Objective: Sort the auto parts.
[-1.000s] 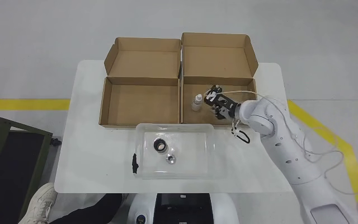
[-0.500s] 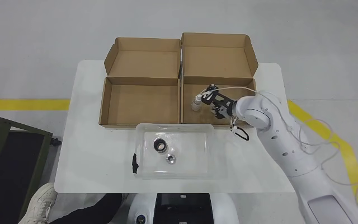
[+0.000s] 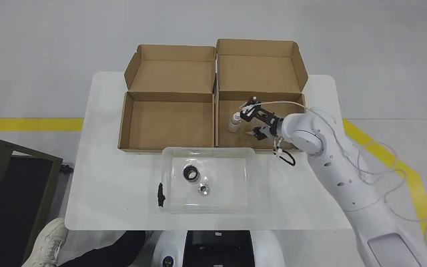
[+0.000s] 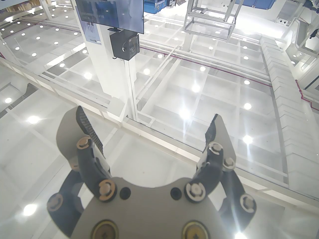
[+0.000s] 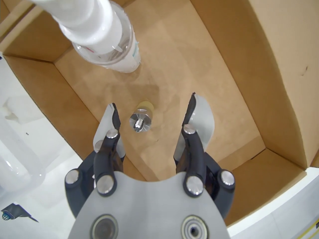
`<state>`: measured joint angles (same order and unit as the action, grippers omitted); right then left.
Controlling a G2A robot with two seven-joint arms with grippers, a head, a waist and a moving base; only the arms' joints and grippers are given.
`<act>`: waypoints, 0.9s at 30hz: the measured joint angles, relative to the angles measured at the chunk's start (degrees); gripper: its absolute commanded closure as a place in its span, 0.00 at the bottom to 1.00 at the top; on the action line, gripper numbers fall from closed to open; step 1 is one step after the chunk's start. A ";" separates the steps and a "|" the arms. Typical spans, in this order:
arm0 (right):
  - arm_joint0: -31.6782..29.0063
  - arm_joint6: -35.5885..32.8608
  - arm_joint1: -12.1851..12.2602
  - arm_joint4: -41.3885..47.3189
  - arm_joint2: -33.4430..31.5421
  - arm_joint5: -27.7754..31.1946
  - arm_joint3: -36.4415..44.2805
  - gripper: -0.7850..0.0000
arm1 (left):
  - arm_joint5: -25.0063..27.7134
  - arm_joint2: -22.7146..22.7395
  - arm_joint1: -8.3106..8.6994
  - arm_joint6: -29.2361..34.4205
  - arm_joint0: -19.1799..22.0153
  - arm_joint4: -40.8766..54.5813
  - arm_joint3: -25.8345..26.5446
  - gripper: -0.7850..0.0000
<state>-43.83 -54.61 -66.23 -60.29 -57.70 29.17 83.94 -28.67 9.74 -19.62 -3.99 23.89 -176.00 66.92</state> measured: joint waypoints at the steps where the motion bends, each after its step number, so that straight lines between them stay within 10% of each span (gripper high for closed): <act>1: -0.62 0.79 0.17 -0.14 -0.51 0.21 0.95 0.25 | 0.00 0.00 0.00 0.00 0.00 0.00 0.00 0.00; 8: -6.67 3.57 1.59 0.10 -4.81 1.56 10.63 0.24 | 0.00 0.00 0.00 0.00 0.00 0.00 0.00 0.00; 16: -17.42 7.01 3.31 -2.82 -10.00 1.67 25.64 0.01 | 0.00 0.00 0.00 0.00 0.00 0.00 0.00 0.00; 27: -28.54 12.72 4.59 -7.50 -10.46 7.30 39.47 0.00 | 0.00 0.00 0.00 0.00 0.00 0.00 0.00 0.00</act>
<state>-72.37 -41.89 -61.64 -67.79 -68.16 36.47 123.42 -28.67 9.74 -19.62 -3.99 23.89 -176.00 66.92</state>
